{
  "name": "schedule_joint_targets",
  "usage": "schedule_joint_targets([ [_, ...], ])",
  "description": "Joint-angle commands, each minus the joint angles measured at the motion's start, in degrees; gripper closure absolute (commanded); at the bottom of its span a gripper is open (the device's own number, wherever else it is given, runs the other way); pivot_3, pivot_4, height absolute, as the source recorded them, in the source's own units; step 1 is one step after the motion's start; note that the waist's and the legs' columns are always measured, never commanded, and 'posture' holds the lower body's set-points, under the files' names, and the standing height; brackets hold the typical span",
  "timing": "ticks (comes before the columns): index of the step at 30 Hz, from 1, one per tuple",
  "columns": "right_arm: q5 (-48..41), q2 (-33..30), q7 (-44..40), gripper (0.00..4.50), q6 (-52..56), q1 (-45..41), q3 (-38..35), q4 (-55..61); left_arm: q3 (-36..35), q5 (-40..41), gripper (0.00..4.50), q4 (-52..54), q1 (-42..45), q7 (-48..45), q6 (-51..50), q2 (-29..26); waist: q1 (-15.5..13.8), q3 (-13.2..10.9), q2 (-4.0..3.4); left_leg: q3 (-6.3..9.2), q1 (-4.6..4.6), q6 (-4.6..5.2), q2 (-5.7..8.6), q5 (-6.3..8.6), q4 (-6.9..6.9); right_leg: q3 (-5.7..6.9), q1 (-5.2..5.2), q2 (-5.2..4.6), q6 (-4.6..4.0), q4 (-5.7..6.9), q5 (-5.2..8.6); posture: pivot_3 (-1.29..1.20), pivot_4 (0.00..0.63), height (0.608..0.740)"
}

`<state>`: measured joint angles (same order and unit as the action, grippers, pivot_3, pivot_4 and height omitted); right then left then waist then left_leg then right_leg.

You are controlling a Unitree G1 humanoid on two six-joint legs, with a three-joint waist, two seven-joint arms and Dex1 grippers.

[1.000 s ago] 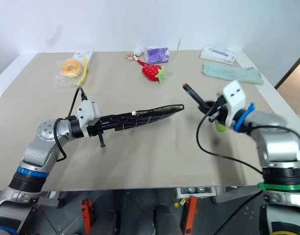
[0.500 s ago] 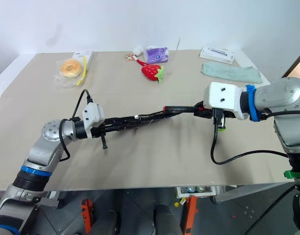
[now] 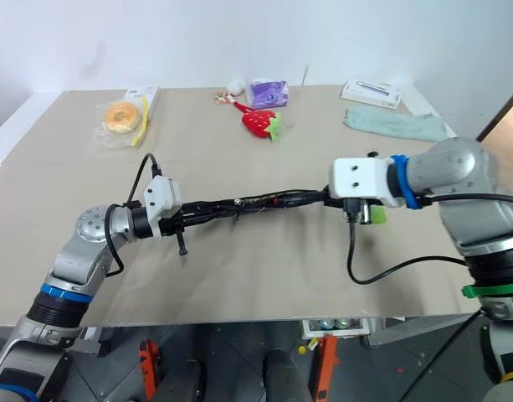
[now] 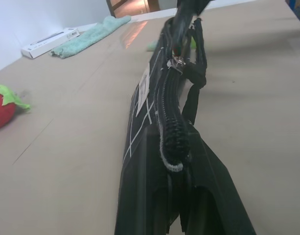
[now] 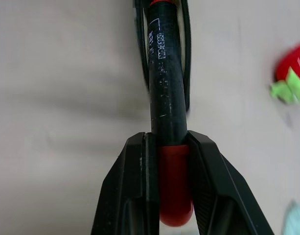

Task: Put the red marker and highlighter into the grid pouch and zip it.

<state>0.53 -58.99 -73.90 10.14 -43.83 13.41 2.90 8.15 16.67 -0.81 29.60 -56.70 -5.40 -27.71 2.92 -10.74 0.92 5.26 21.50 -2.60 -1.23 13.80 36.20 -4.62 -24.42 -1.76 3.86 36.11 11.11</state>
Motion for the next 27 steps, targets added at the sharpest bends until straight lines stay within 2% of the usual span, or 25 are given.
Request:
schedule_joint_targets([
  [1, 1.0, 2.5, 0.2, 3.98, 0.7, -2.7, 0.6, 3.0, -0.5, 0.1, 4.50, 2.1, 1.2, 0.1, 0.3, 0.3, 0.0, 0.0, 0.00, 0.00, 0.01, 0.00, 0.00, 0.00, 0.02, 0.00, 0.00, 0.00, 0.00, 0.00, 0.00, 0.00, 0.150, 0.740],
  [11, 6.2, 12.8, 2.7, 3.98, 0.3, -6.3, 5.8, 0.2, -0.1, 0.2, 4.50, 3.3, 0.9, 0.3, -0.2, 1.0, -0.1, 0.0, 0.00, 0.02, 0.04, 0.00, 0.01, 0.00, 0.07, 0.00, 0.01, 0.00, -0.01, 0.01, -0.03, 0.00, 0.150, 0.740],
  [17, 6.4, 14.8, 3.3, 3.98, 0.4, -6.0, 5.0, -0.4, -0.3, 0.4, 4.50, 4.1, 0.3, 0.5, -0.9, 1.2, -0.1, 0.0, 0.00, 0.03, 0.04, 0.00, 0.01, 0.00, 0.07, 0.00, 0.01, 0.00, -0.03, 0.02, -0.04, 0.00, 0.150, 0.740],
  [19, 5.8, 15.0, 3.5, 2.92, 1.0, -6.1, 4.3, -0.4, -0.5, 0.5, 4.50, 4.1, 0.3, 0.5, -1.0, 1.2, -0.1, 0.0, -0.01, 0.03, 0.04, 0.00, 0.01, 0.00, 0.09, 0.00, 0.01, 0.00, -0.04, 0.02, -0.05, 0.00, 0.150, 0.740],
  [20, 4.4, 14.7, 2.8, 2.59, 2.1, -6.0, 3.4, 0.3, -0.6, 0.6, 4.50, 3.9, 0.3, 0.5, -1.0, 1.2, -0.1, 0.0, -0.01, 0.03, 0.04, 0.00, 0.01, 0.00, 0.09, 0.00, 0.01, 0.00, -0.05, 0.02, -0.06, 0.00, 0.150, 0.740],
  [25, -3.5, 12.5, 0.1, 0.07, 9.8, -5.0, -2.4, 5.6, -1.1, 0.8, 4.50, 3.7, 0.0, 0.7, -1.3, 1.4, -0.2, 0.0, -0.01, 0.04, 0.05, 0.00, 0.01, 0.00, 0.11, 0.00, 0.01, 0.00, -0.05, 0.04, -0.07, 0.00, 0.150, 0.740],
  [27, -6.8, 11.8, 1.2, 0.07, 14.7, -5.0, -6.3, 6.4, -1.4, 0.9, 4.50, 3.7, 0.0, 1.0, -1.4, 1.5, -0.2, 0.0, 0.00, 0.04, 0.05, 0.00, 0.01, 0.00, 0.11, 0.00, 0.02, 0.00, -0.05, 0.04, -0.07, 0.00, 0.150, 0.740],
])
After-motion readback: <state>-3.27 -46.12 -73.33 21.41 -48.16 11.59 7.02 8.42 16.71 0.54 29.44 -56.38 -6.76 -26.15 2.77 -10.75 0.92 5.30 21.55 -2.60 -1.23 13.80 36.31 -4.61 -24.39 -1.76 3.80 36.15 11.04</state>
